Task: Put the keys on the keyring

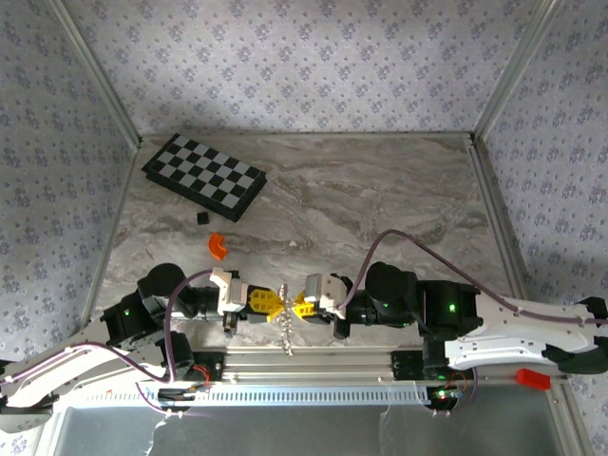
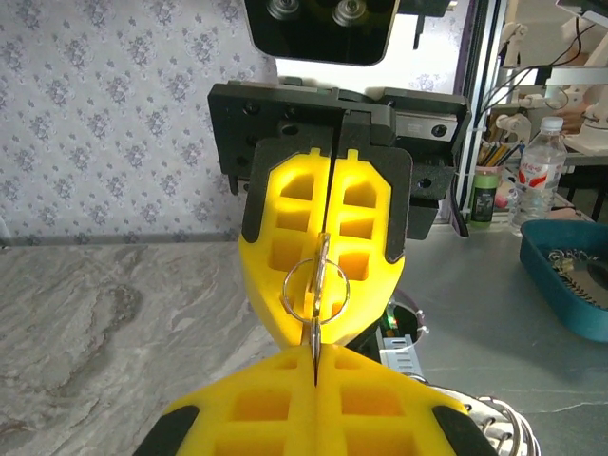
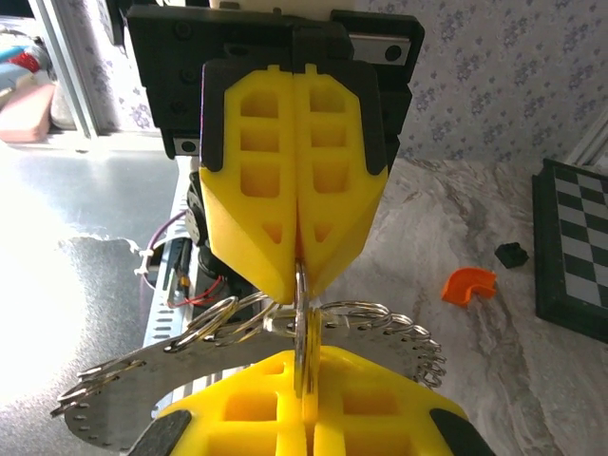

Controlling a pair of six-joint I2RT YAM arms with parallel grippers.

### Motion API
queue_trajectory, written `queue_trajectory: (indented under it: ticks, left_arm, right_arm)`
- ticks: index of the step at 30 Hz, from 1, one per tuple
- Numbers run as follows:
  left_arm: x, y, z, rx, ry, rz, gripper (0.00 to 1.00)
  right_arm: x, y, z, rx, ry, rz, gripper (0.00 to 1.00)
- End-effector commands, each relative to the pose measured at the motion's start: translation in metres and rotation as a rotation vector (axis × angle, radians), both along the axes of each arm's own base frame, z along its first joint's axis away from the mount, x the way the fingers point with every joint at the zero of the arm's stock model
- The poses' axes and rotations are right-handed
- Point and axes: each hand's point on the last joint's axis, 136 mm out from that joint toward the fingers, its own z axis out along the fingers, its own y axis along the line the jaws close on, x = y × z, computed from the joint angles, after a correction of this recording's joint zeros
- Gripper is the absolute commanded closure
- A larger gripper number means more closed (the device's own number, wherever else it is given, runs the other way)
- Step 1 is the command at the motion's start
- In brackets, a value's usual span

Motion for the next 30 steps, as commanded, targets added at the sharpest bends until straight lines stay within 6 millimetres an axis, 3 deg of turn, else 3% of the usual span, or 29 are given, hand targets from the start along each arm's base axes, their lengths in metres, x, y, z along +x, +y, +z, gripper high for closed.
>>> queue_trajectory:
  ticks: [1,13,24,26,27,30]
  left_arm:
    - [0.001,0.005,0.013,-0.008,-0.028,0.023,1.0]
    - [0.006,0.005,0.003,0.034,-0.016,0.048,1.0]
    - [0.02,0.009,-0.015,-0.005,-0.019,0.139,1.0]
    - [0.023,0.012,-0.016,-0.019,-0.023,0.164,0.94]
    - [0.026,0.015,-0.016,-0.029,-0.023,0.186,0.91]
    - [0.031,0.022,-0.015,-0.056,-0.025,0.234,0.83]
  right_arm:
    - [0.007,-0.003,0.01,-0.012,-0.044,-0.04,1.0]
    - [0.016,-0.004,0.008,-0.053,-0.075,-0.097,1.0]
    - [0.025,-0.003,-0.008,-0.204,-0.051,-0.144,1.0]
    - [0.025,-0.003,-0.016,-0.24,-0.048,-0.139,1.0]
    - [0.026,-0.003,-0.005,-0.228,-0.05,-0.142,1.0]
    - [0.032,-0.002,-0.008,-0.262,-0.046,-0.16,1.0]
